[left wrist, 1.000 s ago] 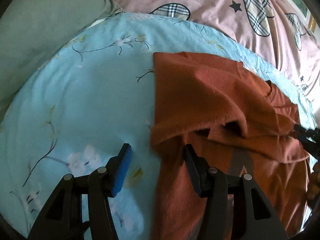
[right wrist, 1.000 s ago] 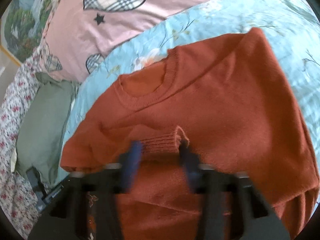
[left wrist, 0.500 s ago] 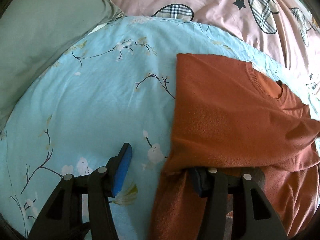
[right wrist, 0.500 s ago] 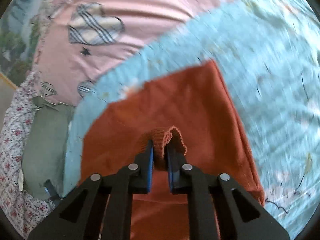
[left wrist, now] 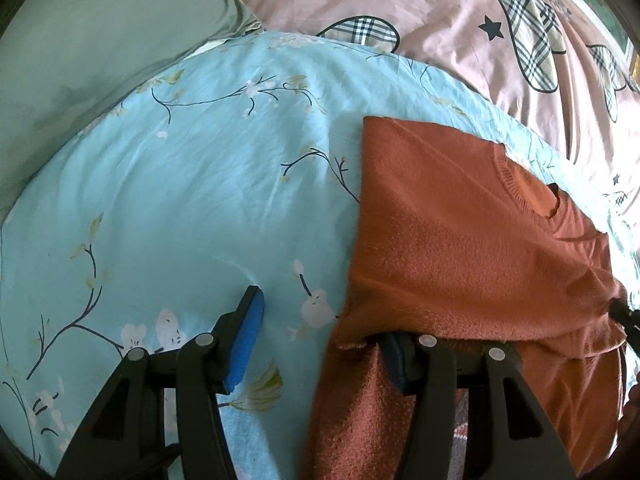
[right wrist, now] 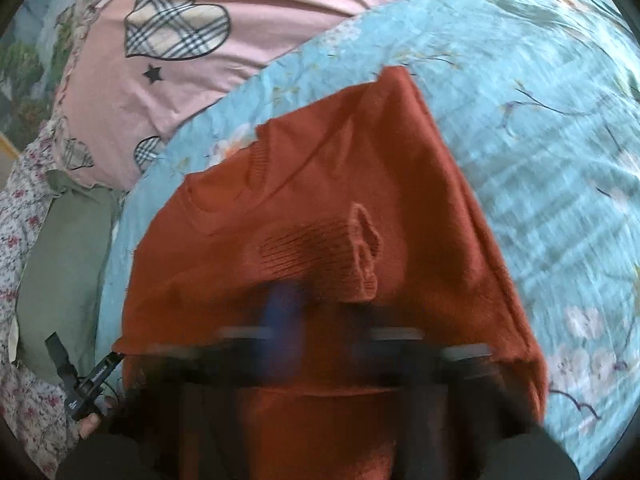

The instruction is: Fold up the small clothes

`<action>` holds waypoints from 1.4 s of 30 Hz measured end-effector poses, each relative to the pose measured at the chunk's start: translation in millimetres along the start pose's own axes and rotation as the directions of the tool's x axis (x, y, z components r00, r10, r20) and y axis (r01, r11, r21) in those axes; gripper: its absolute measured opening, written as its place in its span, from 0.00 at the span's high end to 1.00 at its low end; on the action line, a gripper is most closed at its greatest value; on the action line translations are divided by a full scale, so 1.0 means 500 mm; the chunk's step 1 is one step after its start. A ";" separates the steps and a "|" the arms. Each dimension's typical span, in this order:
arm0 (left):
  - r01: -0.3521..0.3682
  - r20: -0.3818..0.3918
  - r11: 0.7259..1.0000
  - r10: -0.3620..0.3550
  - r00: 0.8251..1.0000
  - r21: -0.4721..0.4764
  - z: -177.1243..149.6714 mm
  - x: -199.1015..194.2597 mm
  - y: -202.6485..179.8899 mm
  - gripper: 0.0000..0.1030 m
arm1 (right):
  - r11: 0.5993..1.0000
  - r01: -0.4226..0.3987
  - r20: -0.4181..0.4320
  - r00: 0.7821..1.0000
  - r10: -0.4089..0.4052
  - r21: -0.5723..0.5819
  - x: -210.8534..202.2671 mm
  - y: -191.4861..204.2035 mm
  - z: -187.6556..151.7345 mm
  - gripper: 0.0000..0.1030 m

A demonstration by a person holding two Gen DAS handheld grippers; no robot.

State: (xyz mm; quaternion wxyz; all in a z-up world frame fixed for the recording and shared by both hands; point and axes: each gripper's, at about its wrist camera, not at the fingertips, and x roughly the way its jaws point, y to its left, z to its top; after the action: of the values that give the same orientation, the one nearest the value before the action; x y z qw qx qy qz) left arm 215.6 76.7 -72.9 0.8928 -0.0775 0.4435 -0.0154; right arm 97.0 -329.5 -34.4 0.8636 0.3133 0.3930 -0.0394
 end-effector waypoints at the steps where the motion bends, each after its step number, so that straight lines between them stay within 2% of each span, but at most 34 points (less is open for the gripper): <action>1: 0.003 0.000 1.000 -0.003 1.000 -0.002 -0.001 0.000 0.000 0.46 | 0.999 -0.026 0.048 0.998 0.027 -0.022 -0.026 0.014 0.005 0.96; 3: 0.006 0.001 1.000 -0.006 1.000 -0.006 -0.002 0.000 0.000 0.46 | 0.994 -0.070 0.142 0.986 0.082 -0.083 -0.082 0.041 0.011 0.96; 5: 0.004 0.003 1.000 -0.004 1.000 -0.006 -0.001 0.000 0.001 0.45 | 0.993 -0.061 0.174 0.982 0.079 -0.105 -0.108 0.049 0.009 0.96; 7: -0.001 0.005 1.000 0.001 1.000 -0.001 -0.002 0.000 -0.002 0.45 | 0.996 -0.045 0.129 0.990 0.055 -0.081 -0.098 0.030 0.001 0.96; 9: 0.001 0.006 1.000 -0.001 1.000 -0.002 -0.002 0.000 -0.001 0.45 | 0.999 0.006 0.029 1.000 -0.005 -0.038 -0.060 -0.004 -0.018 0.96; 12: 0.012 0.005 1.000 -0.012 1.000 -0.008 0.000 0.000 0.003 0.45 | 0.999 0.042 -0.083 0.996 -0.042 -0.003 -0.020 -0.042 -0.053 0.96; 18: 0.043 -0.012 0.999 -0.043 0.999 -0.024 0.010 -0.002 0.013 0.45 | 0.997 0.080 -0.146 0.986 -0.081 -0.013 -0.008 -0.044 -0.063 0.95; 20: 0.044 -0.014 0.999 -0.044 0.999 -0.015 0.011 -0.003 0.013 0.45 | 0.997 0.073 -0.118 0.991 -0.070 0.017 -0.029 -0.040 -0.051 0.94; 22: 0.041 -0.014 0.999 -0.041 0.999 -0.008 0.008 -0.003 0.013 0.45 | 0.997 0.081 -0.039 0.996 -0.081 0.015 -0.056 -0.030 -0.038 0.90; 23: 0.039 -0.015 0.999 -0.039 0.999 -0.007 0.008 -0.001 0.012 0.45 | 0.995 0.099 -0.003 0.995 -0.099 0.006 -0.067 -0.026 -0.031 0.81; 24: 0.033 -0.018 0.999 -0.033 0.999 -0.006 0.009 0.000 0.011 0.45 | 0.993 0.115 0.018 0.993 -0.115 -0.002 -0.070 -0.021 -0.023 0.66; 25: 0.027 -0.019 1.000 -0.027 0.999 -0.004 0.009 0.001 0.009 0.45 | 0.993 0.119 0.011 0.993 -0.119 -0.010 -0.062 -0.020 -0.013 0.57; 26: 0.022 -0.019 1.000 -0.022 1.000 -0.001 0.009 0.001 0.007 0.45 | 0.992 0.125 -0.034 0.991 -0.126 -0.023 -0.034 -0.018 -0.004 0.45; 27: 0.020 -0.019 1.000 -0.020 1.000 0.001 0.008 0.000 0.007 0.45 | 0.991 0.133 -0.080 0.988 -0.135 -0.031 -0.005 -0.018 0.002 0.44; 28: 0.023 -0.018 1.000 -0.023 1.000 -0.001 0.007 0.000 0.008 0.45 | 0.992 0.125 -0.109 0.986 -0.128 -0.032 0.016 -0.020 0.001 0.45; 29: 0.029 -0.019 1.000 -0.029 0.999 -0.005 0.006 0.000 0.011 0.45 | 0.994 0.105 -0.128 0.986 -0.109 -0.034 0.033 -0.020 0.000 0.61; 30: 0.033 -0.020 0.999 -0.033 0.999 -0.010 0.007 0.000 0.013 0.45 | 0.994 0.093 -0.131 0.986 -0.099 -0.053 0.046 -0.013 0.001 0.89; 31: 0.037 -0.020 0.999 -0.037 0.999 -0.012 0.008 0.000 0.015 0.45 | 0.993 0.092 -0.124 0.987 -0.100 -0.071 0.050 -0.003 0.002 0.89; 33: 0.037 -0.020 0.999 -0.037 0.999 -0.008 0.007 0.001 0.015 0.45 | 0.986 0.124 -0.045 0.991 -0.130 -0.111 0.033 0.020 0.009 0.89; 35: 0.030 -0.020 1.000 -0.030 0.999 -0.002 0.006 0.002 0.012 0.44 | 0.979 0.171 -0.014 0.985 -0.174 -0.113 0.028 0.020 0.008 0.87; 38: 0.008 -0.028 1.000 -0.008 1.000 0.012 0.006 0.005 0.004 0.44 | 0.966 0.237 -0.093 0.965 -0.247 -0.101 0.061 -0.013 0.001 0.74; 42: 0.001 -0.053 0.999 0.002 0.999 0.053 0.002 -0.007 0.000 0.44 | 0.978 0.201 -0.058 0.977 -0.204 -0.054 -0.002 -0.029 0.001 0.74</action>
State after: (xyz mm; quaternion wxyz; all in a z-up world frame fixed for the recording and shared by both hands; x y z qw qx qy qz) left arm 214.5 77.1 -69.5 0.8824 -0.0534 0.4666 -0.0290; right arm 91.9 -341.5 -40.8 0.8496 0.2519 0.4507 -0.1079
